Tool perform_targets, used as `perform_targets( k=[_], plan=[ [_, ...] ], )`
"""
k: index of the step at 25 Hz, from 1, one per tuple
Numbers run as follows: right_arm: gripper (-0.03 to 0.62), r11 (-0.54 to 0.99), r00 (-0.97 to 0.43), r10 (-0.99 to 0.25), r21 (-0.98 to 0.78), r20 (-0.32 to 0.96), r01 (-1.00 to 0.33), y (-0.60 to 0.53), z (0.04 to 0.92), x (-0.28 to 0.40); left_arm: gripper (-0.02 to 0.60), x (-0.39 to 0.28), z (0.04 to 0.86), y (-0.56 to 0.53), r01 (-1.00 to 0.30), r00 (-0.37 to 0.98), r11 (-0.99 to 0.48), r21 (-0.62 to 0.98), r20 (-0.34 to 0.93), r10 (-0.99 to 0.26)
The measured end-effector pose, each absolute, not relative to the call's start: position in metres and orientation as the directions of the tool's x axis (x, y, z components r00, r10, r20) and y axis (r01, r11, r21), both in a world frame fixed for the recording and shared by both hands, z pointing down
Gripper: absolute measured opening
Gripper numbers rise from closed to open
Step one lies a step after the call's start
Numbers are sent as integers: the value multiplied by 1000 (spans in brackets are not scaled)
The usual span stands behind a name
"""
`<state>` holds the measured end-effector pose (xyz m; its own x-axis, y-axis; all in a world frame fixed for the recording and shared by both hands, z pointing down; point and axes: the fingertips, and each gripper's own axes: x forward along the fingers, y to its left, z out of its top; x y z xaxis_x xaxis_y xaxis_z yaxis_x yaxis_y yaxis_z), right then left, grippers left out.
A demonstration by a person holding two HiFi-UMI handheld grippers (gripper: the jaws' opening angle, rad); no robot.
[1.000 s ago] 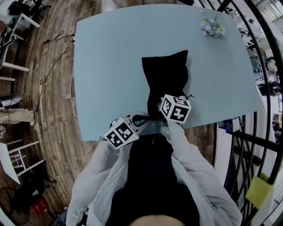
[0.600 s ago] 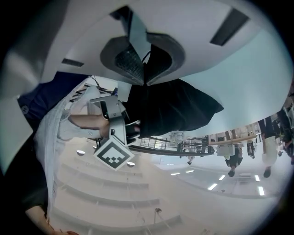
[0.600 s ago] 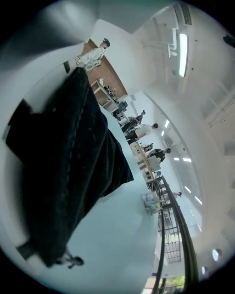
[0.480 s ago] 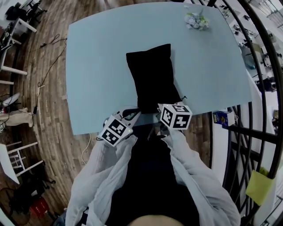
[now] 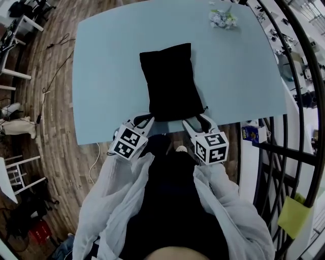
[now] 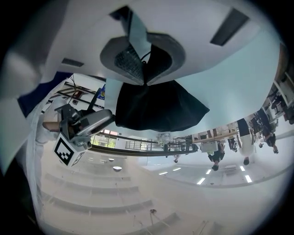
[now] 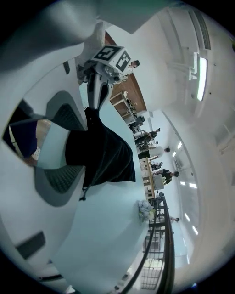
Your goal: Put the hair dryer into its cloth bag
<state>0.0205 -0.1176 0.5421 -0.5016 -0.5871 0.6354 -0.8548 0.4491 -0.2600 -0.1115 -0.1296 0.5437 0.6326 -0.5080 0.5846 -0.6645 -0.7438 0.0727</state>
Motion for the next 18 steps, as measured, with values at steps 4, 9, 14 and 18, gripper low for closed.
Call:
perform_targets(
  k=[4,9,14,18],
  plan=[
    [250,485,-424,-610,-107,670,-868,-107,545,58,28,-109,547,-128,-670,626,-739,72,590,-510],
    [251,574,-369,-592,52,717,-817,-130,564,74,28,-110,547,-128,-673,614,-737,57,598,-515],
    [86,600,-330,-650,196,685,-776,-157,555,71,28,-108,544,-130,-658,611,-752,31,607,-509],
    [25,589,-353,-697,218,624,-778,-152,523,69,28,-106,530,-129,-632,628,-775,2,588,-510]
  ],
)
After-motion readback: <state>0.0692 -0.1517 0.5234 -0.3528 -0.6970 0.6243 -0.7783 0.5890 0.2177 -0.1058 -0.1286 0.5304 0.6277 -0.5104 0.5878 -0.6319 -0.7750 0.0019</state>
